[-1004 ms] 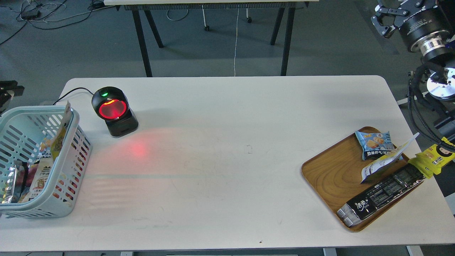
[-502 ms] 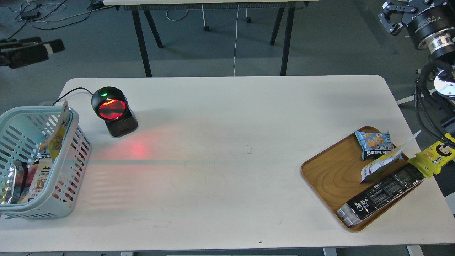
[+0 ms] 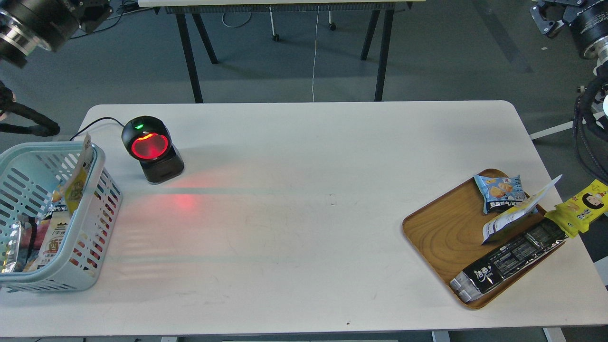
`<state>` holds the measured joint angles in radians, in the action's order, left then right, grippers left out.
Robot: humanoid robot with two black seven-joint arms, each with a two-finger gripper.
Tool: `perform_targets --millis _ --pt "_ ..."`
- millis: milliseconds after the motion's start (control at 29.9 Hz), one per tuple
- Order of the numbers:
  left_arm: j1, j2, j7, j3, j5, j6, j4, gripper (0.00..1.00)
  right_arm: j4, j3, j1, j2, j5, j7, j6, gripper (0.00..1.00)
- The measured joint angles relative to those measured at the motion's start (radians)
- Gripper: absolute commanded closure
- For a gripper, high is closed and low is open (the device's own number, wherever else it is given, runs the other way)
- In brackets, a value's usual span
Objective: Scan snack and place in basket
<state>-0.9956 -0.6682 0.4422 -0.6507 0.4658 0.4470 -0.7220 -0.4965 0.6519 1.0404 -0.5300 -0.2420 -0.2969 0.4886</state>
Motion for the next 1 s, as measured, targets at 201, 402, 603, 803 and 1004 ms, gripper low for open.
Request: perform_targets --millis 201,402,603,803,1004 --pt "-0.008 0.125 -0.147 -0.113 -0.286 0.039 0.216 0.00 0.007 0.053 -0.026 0.019 -0.005 0.045 0.000 0.01" --pt "-0.047 0.198 -0.216 -0.136 -0.503 0.042 0.313 0.00 0.010 0.061 -0.054 0.076 -0.006 0.048 0.000 0.01" --pt "-0.043 0.264 -0.214 -0.137 -0.637 0.042 0.315 0.00 0.006 0.091 -0.059 0.105 -0.057 0.049 0.000 0.01" --pt "-0.033 0.272 -0.209 -0.133 -0.674 0.042 0.315 0.00 0.006 0.138 -0.062 0.128 -0.069 0.044 0.000 0.01" --pt "0.006 0.271 -0.210 -0.120 -0.672 0.042 0.314 0.00 0.010 0.142 -0.063 0.139 -0.069 0.041 0.000 0.01"
